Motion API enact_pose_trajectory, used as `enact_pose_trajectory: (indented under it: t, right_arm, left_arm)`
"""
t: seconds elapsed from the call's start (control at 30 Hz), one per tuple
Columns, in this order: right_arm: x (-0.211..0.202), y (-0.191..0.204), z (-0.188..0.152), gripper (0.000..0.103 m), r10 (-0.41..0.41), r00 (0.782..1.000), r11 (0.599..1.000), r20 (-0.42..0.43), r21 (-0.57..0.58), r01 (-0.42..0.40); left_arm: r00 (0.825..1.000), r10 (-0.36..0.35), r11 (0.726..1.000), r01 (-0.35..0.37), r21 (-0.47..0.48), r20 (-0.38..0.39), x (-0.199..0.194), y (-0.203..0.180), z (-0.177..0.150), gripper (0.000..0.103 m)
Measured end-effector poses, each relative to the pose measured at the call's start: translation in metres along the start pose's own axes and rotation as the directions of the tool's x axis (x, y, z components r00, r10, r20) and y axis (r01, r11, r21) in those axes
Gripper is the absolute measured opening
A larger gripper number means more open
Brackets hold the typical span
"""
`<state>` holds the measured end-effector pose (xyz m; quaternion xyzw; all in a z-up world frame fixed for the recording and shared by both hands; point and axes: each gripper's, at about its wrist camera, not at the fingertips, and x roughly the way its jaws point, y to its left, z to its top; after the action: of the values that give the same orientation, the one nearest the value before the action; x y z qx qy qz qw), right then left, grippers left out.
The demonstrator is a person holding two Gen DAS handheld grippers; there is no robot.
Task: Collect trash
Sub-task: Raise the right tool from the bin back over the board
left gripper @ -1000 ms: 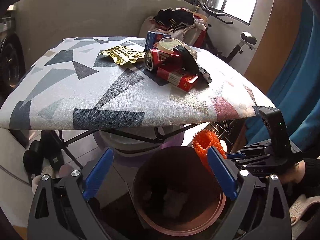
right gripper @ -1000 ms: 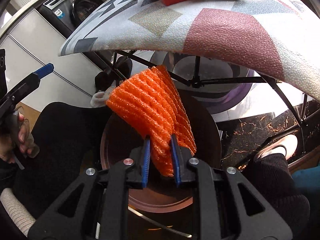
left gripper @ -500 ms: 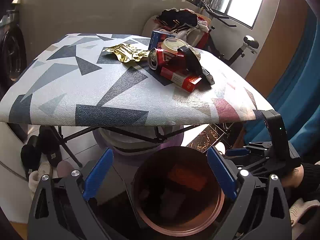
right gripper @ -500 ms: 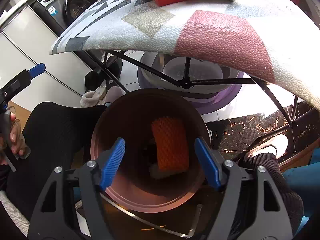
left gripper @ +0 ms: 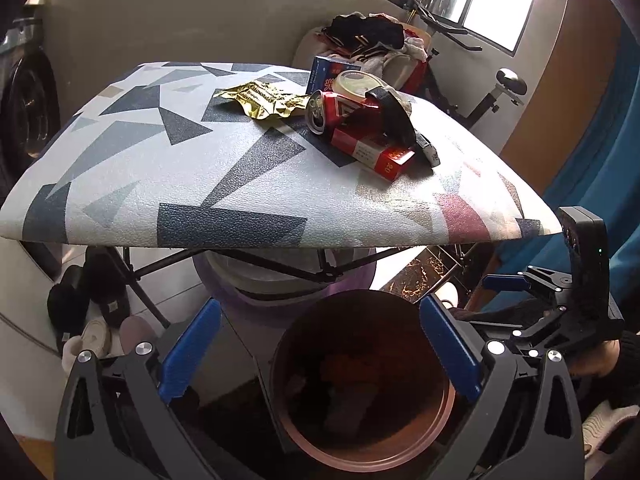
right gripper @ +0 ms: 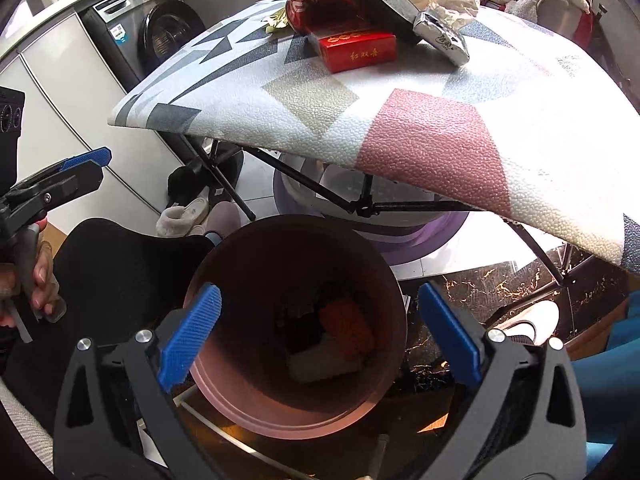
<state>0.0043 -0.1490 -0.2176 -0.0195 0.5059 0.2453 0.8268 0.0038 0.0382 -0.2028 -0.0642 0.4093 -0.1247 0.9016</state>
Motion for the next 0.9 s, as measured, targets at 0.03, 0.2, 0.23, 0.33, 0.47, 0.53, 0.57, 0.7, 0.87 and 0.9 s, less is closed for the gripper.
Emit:
enact_pose_trajectory:
  t: [0.03,0.2,0.23,0.33,0.47,0.53,0.57,0.7,0.87,0.9]
  right_arm:
    - [-0.001,-0.001,0.0,0.097,-0.002,1.0,1.0,0.005,0.002,0.002]
    - [-0.006,0.0,0.002,0.097,-0.005,1.0,1.0,0.029,0.003,0.005]
    - [-0.008,0.0,0.002,0.097,-0.007,0.999,1.0,0.035,0.001,0.007]
    - [-0.012,-0.001,0.003,0.097,-0.009,0.998,1.0,0.055,0.002,0.009]
    - [-0.019,-0.005,0.008,0.097,-0.015,0.996,1.0,0.083,0.012,0.014]
    - [-0.024,-0.008,0.012,0.097,-0.031,0.994,1.0,0.104,0.01,0.03]
    - [-0.029,-0.01,0.015,0.097,-0.048,0.991,0.999,0.122,0.008,0.048]
    - [-0.044,-0.023,0.028,0.097,-0.036,0.983,0.999,0.181,0.026,0.032]
    - [-0.054,-0.039,0.049,0.097,-0.059,0.978,0.998,0.2,0.002,0.059]
    - [-0.054,-0.041,0.052,0.097,-0.065,0.979,0.998,0.194,-0.002,0.066]
  left_arm:
    - [1.0,0.001,1.0,-0.001,0.0,-0.001,0.0,0.0,0.0,0.097]
    - [1.0,0.004,1.0,-0.004,0.017,-0.006,0.001,-0.003,-0.001,0.097]
    - [1.0,0.005,1.0,-0.005,0.023,-0.007,0.001,-0.004,-0.001,0.097]
    - [1.0,0.007,1.0,-0.007,0.031,-0.003,0.001,-0.006,-0.001,0.097]
    - [1.0,0.014,1.0,-0.014,0.014,0.006,-0.001,-0.003,0.003,0.097]
    - [1.0,0.013,1.0,-0.013,0.0,0.024,-0.004,0.0,0.007,0.097]
    - [0.999,0.01,1.0,-0.01,-0.007,0.038,-0.006,0.002,0.009,0.097]
    - [0.996,-0.017,1.0,0.018,-0.012,0.092,-0.014,0.006,0.022,0.097]
    - [0.988,-0.016,0.999,0.01,0.038,0.156,-0.023,0.007,0.043,0.097]
    - [0.986,-0.015,0.999,0.008,0.047,0.165,-0.024,0.007,0.048,0.097]
